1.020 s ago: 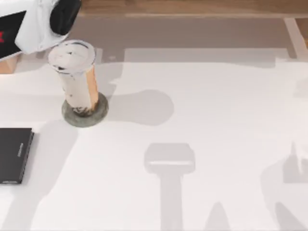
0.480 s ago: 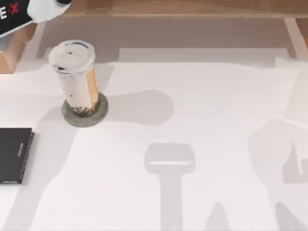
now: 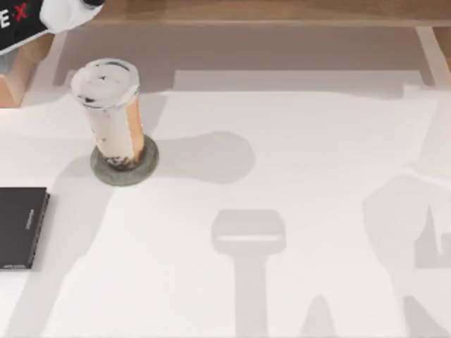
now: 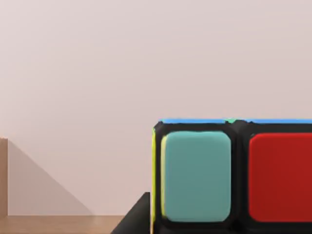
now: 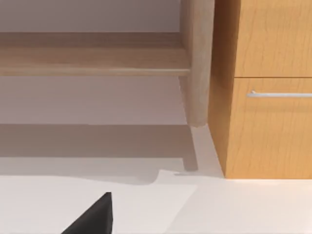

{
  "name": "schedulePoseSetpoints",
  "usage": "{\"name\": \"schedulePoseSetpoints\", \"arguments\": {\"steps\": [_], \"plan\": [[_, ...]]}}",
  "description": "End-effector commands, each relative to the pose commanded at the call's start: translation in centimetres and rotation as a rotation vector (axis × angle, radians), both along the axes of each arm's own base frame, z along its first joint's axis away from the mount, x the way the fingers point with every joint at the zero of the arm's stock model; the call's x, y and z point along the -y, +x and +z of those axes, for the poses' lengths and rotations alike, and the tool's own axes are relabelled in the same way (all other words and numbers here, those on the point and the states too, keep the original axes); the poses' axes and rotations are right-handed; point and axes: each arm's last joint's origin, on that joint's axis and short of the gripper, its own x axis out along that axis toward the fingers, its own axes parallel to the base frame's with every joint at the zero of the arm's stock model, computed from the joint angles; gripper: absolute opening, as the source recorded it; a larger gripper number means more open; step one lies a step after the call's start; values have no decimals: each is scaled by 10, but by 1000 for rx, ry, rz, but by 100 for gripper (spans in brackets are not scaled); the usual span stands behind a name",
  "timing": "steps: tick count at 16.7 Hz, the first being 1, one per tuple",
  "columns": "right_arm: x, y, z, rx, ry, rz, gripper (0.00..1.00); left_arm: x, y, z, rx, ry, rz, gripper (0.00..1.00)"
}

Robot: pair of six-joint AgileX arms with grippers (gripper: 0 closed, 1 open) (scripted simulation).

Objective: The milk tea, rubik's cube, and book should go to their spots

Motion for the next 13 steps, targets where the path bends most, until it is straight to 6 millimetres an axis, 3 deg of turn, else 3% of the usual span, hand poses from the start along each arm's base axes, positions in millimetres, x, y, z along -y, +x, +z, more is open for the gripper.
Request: {"name": "schedulePoseSetpoints", "arguments": {"steps": [8, 13], "plan": [[0, 0, 0, 0, 0, 0, 100, 0, 0, 0, 0, 0, 0, 98], [0, 0, 0, 0, 0, 0, 100, 0, 0, 0, 0, 0, 0, 100]]}}
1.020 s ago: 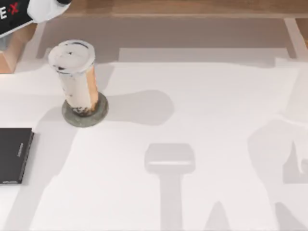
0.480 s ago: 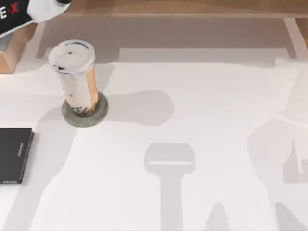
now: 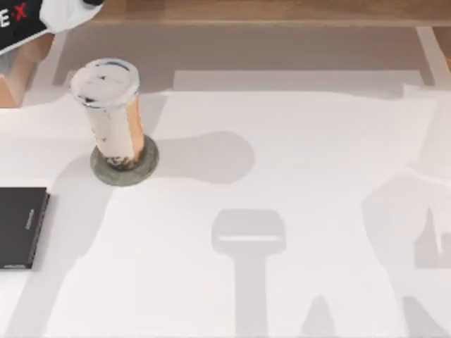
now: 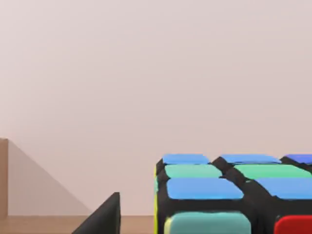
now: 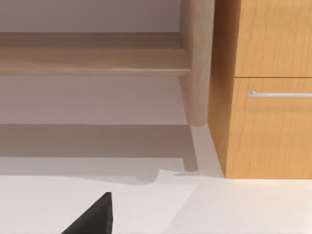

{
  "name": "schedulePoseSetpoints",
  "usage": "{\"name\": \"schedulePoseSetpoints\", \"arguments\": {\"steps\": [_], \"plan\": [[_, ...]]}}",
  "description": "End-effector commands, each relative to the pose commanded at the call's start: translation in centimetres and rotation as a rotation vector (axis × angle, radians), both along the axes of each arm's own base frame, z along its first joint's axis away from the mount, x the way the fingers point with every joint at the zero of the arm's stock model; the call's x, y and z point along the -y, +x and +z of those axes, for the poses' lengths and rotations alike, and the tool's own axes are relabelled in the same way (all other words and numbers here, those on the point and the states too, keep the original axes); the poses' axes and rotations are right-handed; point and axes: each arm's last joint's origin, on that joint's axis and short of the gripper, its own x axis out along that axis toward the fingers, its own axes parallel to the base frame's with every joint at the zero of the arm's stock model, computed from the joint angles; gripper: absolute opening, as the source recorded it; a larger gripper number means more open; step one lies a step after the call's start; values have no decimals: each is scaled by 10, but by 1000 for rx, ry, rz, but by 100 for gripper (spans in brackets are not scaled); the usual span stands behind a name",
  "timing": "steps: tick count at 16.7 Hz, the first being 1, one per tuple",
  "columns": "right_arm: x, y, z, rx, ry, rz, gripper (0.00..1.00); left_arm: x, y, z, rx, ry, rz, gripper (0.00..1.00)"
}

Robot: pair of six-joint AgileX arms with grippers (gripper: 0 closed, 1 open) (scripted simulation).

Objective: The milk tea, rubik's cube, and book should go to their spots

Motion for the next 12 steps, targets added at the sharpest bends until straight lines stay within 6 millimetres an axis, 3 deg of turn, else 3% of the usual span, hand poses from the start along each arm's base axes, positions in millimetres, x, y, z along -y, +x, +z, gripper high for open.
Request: {"name": "schedulePoseSetpoints", "arguments": {"steps": [5, 12], "plan": [[0, 0, 0, 0, 0, 0, 100, 1, -2, 1, 3, -1, -2, 100], [0, 0, 0, 0, 0, 0, 100, 1, -31, 0, 0, 0, -3, 100]]}}
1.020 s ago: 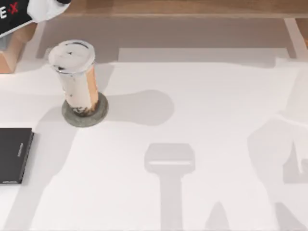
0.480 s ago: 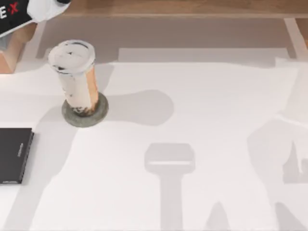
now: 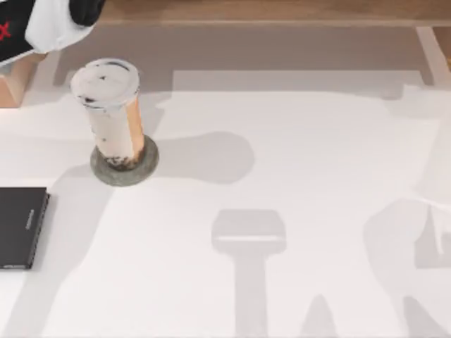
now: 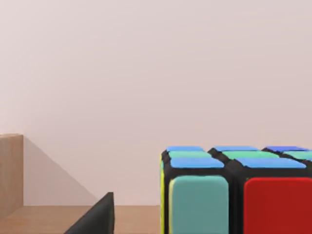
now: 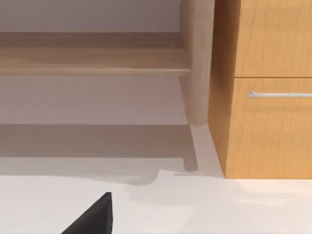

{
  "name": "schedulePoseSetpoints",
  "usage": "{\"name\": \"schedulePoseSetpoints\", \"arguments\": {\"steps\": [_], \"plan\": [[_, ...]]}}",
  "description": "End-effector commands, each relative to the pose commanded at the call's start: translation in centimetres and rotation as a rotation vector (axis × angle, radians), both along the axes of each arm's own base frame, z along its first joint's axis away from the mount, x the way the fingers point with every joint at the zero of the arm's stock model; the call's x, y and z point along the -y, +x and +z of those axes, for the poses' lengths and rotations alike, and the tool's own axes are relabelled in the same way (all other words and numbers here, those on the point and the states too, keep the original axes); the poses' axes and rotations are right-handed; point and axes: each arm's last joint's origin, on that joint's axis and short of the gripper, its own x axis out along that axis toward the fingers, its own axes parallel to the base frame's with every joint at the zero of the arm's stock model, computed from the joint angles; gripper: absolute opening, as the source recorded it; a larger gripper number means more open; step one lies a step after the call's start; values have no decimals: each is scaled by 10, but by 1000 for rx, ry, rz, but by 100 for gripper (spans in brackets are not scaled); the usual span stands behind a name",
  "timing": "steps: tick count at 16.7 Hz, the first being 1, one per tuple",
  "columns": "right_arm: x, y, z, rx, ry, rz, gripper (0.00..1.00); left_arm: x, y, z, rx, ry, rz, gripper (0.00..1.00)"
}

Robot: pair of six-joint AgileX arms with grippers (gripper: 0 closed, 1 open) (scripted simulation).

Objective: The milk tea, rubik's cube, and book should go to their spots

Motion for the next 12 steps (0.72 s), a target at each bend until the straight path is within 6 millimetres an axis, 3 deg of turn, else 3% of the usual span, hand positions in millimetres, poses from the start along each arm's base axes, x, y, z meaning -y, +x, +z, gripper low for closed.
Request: {"name": "schedulePoseSetpoints", "arguments": {"steps": [4, 6, 9, 12], "plan": [[0, 0, 0, 0, 0, 0, 100, -3, 2, -1, -1, 0, 5, 100], [0, 0, 0, 0, 0, 0, 100, -18, 3, 4, 27, -17, 26, 100], [0, 0, 0, 0, 0, 0, 100, -72, 6, 19, 108, -50, 97, 100], [0, 0, 0, 0, 0, 0, 100, -150, 3, 29, 162, -45, 188, 100]]}}
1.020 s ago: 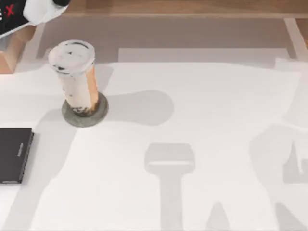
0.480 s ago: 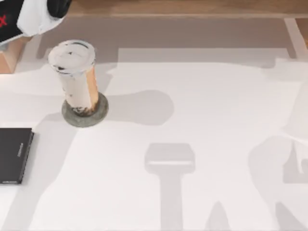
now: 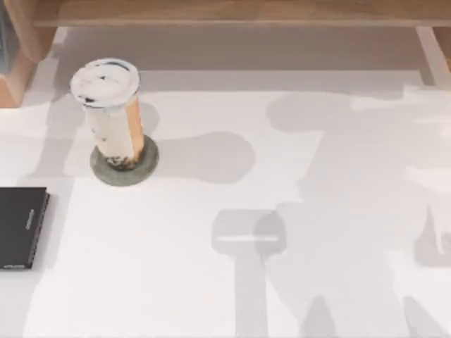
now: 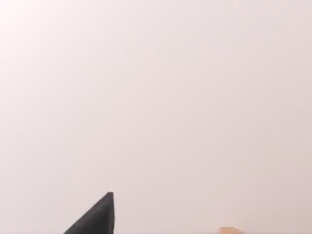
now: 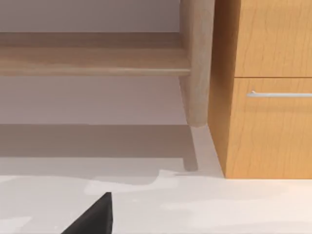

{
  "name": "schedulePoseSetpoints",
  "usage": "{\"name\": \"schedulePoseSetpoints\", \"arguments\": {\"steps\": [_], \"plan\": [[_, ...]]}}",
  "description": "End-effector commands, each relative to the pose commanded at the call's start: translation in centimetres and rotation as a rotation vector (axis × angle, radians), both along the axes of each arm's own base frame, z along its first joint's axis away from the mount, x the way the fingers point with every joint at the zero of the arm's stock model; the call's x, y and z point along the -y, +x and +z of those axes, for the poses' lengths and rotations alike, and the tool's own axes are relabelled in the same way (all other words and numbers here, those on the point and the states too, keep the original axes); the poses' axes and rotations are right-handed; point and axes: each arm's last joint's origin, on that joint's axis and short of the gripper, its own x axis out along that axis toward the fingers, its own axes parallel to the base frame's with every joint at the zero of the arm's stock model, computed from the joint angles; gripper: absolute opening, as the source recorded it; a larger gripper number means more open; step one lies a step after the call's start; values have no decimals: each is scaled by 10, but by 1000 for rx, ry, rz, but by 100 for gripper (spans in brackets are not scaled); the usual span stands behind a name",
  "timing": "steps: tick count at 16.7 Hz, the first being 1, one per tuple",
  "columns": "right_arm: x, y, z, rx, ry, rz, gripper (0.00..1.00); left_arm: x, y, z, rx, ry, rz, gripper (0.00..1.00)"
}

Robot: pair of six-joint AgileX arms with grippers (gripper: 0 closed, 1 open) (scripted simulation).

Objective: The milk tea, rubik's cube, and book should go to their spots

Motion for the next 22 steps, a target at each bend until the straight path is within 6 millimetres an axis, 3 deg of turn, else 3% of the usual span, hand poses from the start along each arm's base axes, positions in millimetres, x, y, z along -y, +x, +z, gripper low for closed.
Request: {"name": "schedulePoseSetpoints", "arguments": {"steps": [2, 4, 6, 8, 10, 12, 17, 22], "plan": [[0, 0, 0, 0, 0, 0, 100, -49, -4, -3, -16, 24, 38, 100], [0, 0, 0, 0, 0, 0, 100, -91, -4, -21, -102, 48, 39, 100], [0, 0, 0, 0, 0, 0, 100, -122, 0, -54, -243, 52, 2, 100], [0, 0, 0, 0, 0, 0, 100, -139, 4, -91, -393, 32, -63, 100], [0, 0, 0, 0, 0, 0, 100, -143, 7, -119, -506, 8, -135, 100], [0, 0, 0, 0, 0, 0, 100, -142, 9, -132, -560, -5, -179, 100], [0, 0, 0, 0, 0, 0, 100, -140, 10, -130, -559, -3, -181, 100], [0, 0, 0, 0, 0, 0, 100, -131, 23, -118, -564, -6, -180, 100]]}}
